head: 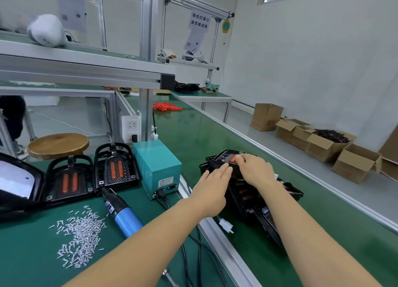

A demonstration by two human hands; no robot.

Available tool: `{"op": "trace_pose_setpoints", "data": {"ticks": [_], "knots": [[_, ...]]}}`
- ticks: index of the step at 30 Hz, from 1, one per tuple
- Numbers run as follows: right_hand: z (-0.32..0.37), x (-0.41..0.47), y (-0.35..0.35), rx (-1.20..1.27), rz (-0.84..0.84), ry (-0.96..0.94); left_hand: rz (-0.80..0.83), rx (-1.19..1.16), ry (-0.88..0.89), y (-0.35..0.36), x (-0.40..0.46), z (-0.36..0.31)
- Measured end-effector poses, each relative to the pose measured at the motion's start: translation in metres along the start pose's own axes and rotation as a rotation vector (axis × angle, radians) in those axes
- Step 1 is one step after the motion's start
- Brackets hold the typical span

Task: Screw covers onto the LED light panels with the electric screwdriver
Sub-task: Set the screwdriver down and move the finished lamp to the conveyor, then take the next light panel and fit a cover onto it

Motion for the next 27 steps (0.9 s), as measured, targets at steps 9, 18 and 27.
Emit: {"op": "trace_pose_setpoints", "data": {"ticks": [9,18,27], "knots": [[0.022,-0.001,0.000,-0.183,0.033,0.034,-0.016,-0.060,-0.137,-0.025,-0.044,0.052],[0.149,-0.029,0.018,-0.073,0.017,-0.265,-0.080,-0.100,-0.312,-0.041,-0.109,0.134],[0.300,-0.076,0.079,0.078,0.174,-0.555,-0.149,-0.100,-0.563,-0.063,-0.202,0.234]]}}
Point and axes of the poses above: each hand's wrist, its own x-axis towards the middle knuckle, its own y-axis out of the palm, z = x × y, the point moved 8 cm from there along x, towards the middle knuckle, and after that the axes turned 13 degrees about -y, right-handed, at the moved point
